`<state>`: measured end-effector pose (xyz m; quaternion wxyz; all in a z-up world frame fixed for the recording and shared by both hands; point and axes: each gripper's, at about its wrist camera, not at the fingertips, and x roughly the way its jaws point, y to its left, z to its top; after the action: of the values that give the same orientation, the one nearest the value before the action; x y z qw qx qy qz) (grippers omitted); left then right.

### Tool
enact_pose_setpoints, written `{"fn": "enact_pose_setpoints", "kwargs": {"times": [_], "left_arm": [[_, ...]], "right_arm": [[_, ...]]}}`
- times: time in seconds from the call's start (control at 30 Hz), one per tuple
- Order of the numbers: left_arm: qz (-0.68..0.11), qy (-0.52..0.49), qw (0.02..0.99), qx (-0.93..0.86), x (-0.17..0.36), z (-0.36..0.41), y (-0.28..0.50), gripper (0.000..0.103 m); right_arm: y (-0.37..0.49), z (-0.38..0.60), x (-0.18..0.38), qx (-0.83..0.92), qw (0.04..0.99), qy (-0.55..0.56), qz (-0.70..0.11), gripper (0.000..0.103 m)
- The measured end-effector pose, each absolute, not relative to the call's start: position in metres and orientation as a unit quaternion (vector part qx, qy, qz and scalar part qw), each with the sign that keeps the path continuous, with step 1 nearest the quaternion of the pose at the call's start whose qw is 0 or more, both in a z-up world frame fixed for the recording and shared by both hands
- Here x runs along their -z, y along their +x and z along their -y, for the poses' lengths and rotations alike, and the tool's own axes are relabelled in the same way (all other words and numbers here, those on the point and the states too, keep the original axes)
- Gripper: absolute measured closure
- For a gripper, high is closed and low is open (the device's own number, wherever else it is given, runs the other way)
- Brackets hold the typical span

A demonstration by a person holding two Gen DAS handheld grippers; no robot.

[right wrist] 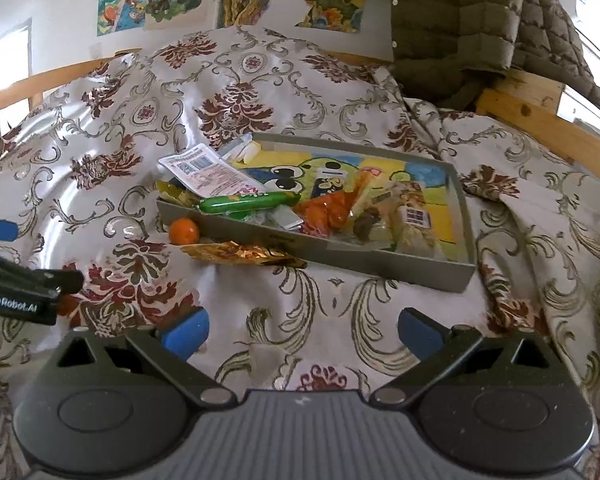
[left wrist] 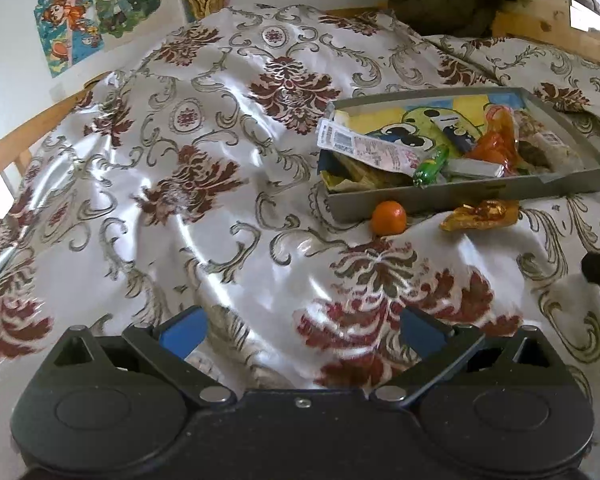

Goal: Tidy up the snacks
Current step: 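Grasp the orange ball candy with the left tool while the right tool grasps the gold wrapper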

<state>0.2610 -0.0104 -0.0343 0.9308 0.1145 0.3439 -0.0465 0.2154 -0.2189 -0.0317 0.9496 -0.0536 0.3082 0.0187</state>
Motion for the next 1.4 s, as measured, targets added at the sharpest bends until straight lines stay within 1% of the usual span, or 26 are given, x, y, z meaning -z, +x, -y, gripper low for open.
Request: {"fn": "enact_pose_setpoints", "kwargs": {"times": [0.27, 0.43, 0.7, 0.8, 0.93, 1.0, 1.03, 1.07, 1.1, 1.17, 1.2, 1.27, 1.4], "left_arm": [[-0.315, 0.076, 0.942, 0.089, 0.04, 0.01, 0.298, 0.001], [-0.309, 0.019, 0.944, 0.114, 0.042, 0.007, 0.33, 0.001], [-0.336, -0.045, 0.928, 0.158, 0.062, 0.012, 0.361, 0.001], [-0.345, -0.058, 0.922, 0.166, 0.069, 0.013, 0.369, 0.004], [-0.354, -0.069, 0.916, 0.174, 0.075, 0.015, 0.377, 0.012], [-0.357, -0.072, 0.913, 0.184, 0.077, 0.017, 0.381, 0.02], [-0.361, -0.072, 0.91, 0.188, 0.079, 0.018, 0.383, 0.027], [-0.365, -0.069, 0.909, 0.191, 0.081, 0.02, 0.384, 0.03], [-0.364, -0.064, 0.909, 0.193, 0.082, 0.022, 0.384, 0.032], [-0.361, -0.058, 0.909, 0.197, 0.084, 0.023, 0.384, 0.04], [-0.362, -0.057, 0.909, 0.2, 0.084, 0.024, 0.384, 0.043], [-0.363, -0.059, 0.907, 0.205, 0.084, 0.025, 0.385, 0.055], [-0.366, -0.049, 0.906, 0.207, 0.085, 0.029, 0.386, 0.064]], "right_arm": [[0.239, 0.212, 0.043, -0.025, 0.956, -0.064, -0.286, 0.0], [0.249, 0.2, 0.055, -0.036, 0.952, -0.119, -0.279, 0.002], [0.26, 0.174, 0.07, -0.047, 0.941, -0.22, -0.252, 0.009], [0.264, 0.165, 0.073, -0.049, 0.937, -0.252, -0.237, 0.014], [0.268, 0.155, 0.079, -0.056, 0.932, -0.278, -0.225, 0.021], [0.271, 0.151, 0.081, -0.057, 0.929, -0.288, -0.223, 0.027], [0.273, 0.149, 0.082, -0.058, 0.928, -0.293, -0.222, 0.029], [0.274, 0.148, 0.083, -0.058, 0.927, -0.296, -0.221, 0.034], [0.276, 0.147, 0.084, -0.058, 0.926, -0.301, -0.22, 0.038], [0.278, 0.145, 0.087, -0.056, 0.924, -0.305, -0.222, 0.042], [0.279, 0.145, 0.087, -0.056, 0.924, -0.305, -0.222, 0.044], [0.281, 0.146, 0.088, -0.058, 0.924, -0.306, -0.224, 0.044], [0.287, 0.142, 0.092, -0.064, 0.916, -0.315, -0.24, 0.043]]}}
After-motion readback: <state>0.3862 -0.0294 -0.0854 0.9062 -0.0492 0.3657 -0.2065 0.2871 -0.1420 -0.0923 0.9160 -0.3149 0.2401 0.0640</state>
